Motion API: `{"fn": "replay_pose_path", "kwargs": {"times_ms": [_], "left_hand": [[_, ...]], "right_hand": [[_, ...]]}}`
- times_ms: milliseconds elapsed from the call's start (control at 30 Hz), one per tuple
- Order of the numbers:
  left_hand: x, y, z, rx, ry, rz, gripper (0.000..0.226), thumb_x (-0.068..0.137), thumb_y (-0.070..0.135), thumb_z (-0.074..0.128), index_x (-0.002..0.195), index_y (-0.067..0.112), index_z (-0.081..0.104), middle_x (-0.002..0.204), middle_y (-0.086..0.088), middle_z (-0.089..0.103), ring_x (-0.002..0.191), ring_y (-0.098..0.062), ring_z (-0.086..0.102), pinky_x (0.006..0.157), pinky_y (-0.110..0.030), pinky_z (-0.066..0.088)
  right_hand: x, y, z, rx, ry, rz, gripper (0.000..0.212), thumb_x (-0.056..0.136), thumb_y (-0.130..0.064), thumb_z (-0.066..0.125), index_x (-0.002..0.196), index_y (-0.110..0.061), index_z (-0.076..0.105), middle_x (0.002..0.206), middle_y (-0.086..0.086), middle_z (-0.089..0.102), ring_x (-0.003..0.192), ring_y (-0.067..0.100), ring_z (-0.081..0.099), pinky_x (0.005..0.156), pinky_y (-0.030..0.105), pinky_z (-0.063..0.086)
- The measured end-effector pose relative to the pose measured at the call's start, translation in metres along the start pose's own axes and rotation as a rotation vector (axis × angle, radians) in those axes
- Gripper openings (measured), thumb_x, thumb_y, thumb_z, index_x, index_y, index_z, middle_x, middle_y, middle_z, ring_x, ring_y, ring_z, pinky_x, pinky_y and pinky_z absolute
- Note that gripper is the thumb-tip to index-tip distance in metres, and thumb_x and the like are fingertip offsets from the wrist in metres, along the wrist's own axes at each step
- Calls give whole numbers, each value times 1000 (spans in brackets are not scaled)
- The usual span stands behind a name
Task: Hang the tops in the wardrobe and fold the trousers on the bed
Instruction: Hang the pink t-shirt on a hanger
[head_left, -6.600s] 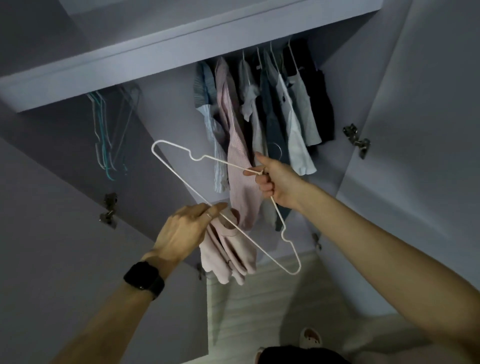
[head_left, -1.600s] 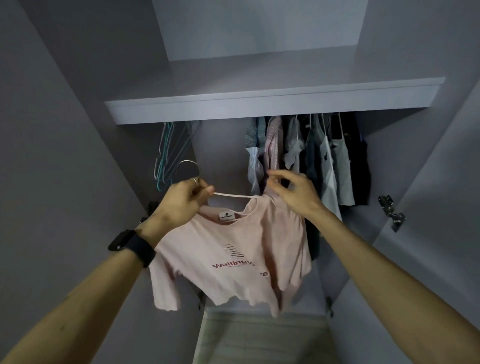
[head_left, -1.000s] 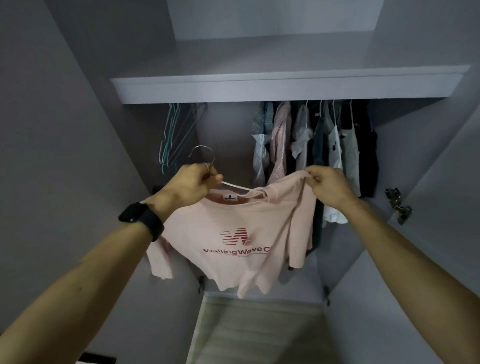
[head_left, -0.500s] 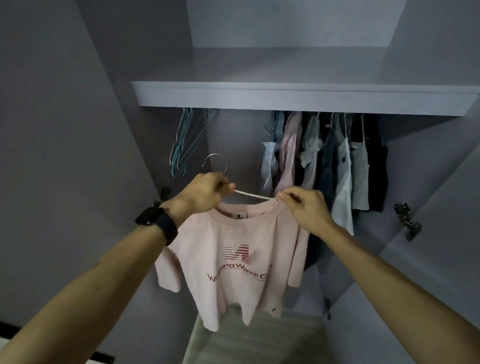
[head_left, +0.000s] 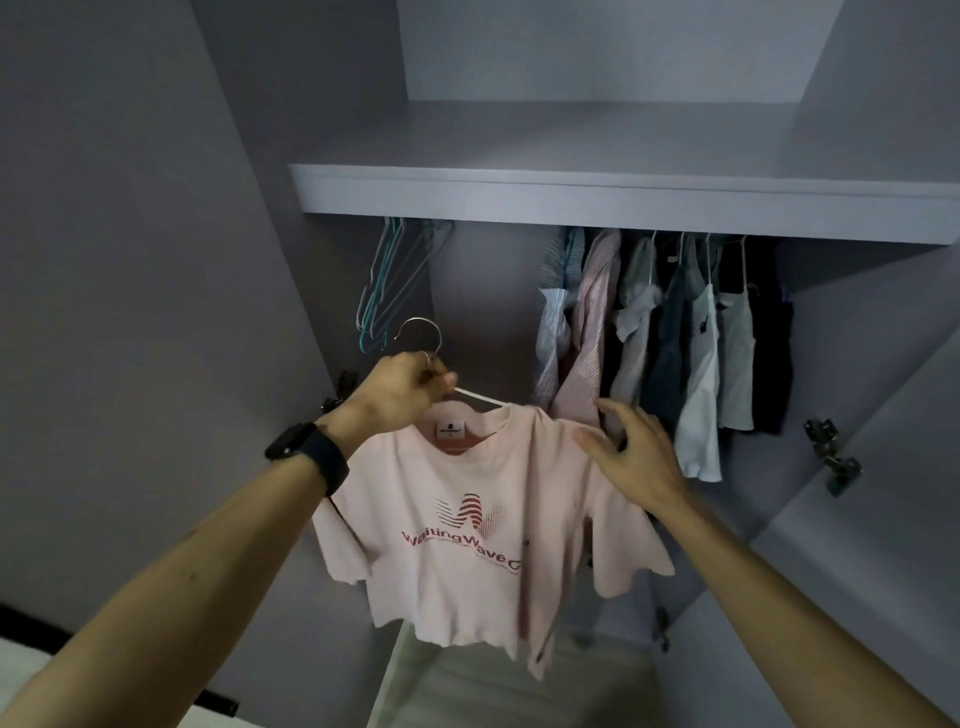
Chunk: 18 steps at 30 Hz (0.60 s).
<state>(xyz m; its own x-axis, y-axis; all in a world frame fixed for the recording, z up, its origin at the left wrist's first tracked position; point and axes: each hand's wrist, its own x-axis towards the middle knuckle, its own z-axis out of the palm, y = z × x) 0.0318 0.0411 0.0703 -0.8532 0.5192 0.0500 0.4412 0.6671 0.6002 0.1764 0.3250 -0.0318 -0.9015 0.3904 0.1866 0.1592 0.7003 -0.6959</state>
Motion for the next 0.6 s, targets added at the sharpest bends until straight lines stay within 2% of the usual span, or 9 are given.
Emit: {"fn": "replay_pose_path", "kwargs": {"times_ms": [33,100,133,200,300,367,500,600], "left_hand": [[0,-2,-3,-15,10,-4,24,99,34,62,75,31,62,57,21,63,60,13,58,61,-6,39],[1,-3,-8,-13,17,-3,22,99,34,62,78,30,64,59,19,63,58,11,59,60,-5,40],[2,-3,-10,1,5,-1,21,100,34,61,79,28,65,62,17,65,60,8,60,61,-6,41],[2,-5,-11,31,-21,-3,21,101,34,59,84,25,66,73,13,67,67,3,62,66,-13,44],[0,-10,-11,4,-19,-11,20,101,34,60,89,20,69,77,11,67,70,-3,63,68,-17,46],[-1,-11,-7,-5,-21,1,20,100,33,61,90,18,70,77,10,69,70,-4,65,70,-18,49],[1,-6,6,-18,-25,29,18,100,32,61,87,22,69,73,10,68,64,5,62,67,-11,44],[5,1,14,-38,-32,49,19,99,33,62,82,27,67,73,11,68,66,1,63,70,-16,47]], "right_hand": [[-2,10,3,-11,-56,43,41,93,-38,69,129,-21,62,116,-12,59,107,9,53,93,29,45],[1,22,7,-69,-110,55,14,96,-23,67,106,-13,69,92,-5,68,83,15,62,76,29,47],[3,24,7,-86,-111,44,7,96,-18,65,97,-12,70,83,-1,68,76,18,62,71,28,45],[10,24,3,-89,-40,46,13,97,-11,63,103,-11,75,91,5,73,83,24,65,74,25,45],[13,18,-10,-38,221,117,25,94,-2,56,109,-11,75,107,10,74,97,30,66,81,25,44],[14,7,-10,-11,271,78,25,93,-8,59,111,-16,74,109,6,73,101,28,65,84,26,45],[11,-25,6,-12,63,-208,40,93,-40,67,131,-27,66,119,-13,64,113,8,49,97,25,39],[14,-36,18,-69,25,-337,30,94,-36,69,122,-26,73,110,-9,72,105,12,55,91,29,47]]}}
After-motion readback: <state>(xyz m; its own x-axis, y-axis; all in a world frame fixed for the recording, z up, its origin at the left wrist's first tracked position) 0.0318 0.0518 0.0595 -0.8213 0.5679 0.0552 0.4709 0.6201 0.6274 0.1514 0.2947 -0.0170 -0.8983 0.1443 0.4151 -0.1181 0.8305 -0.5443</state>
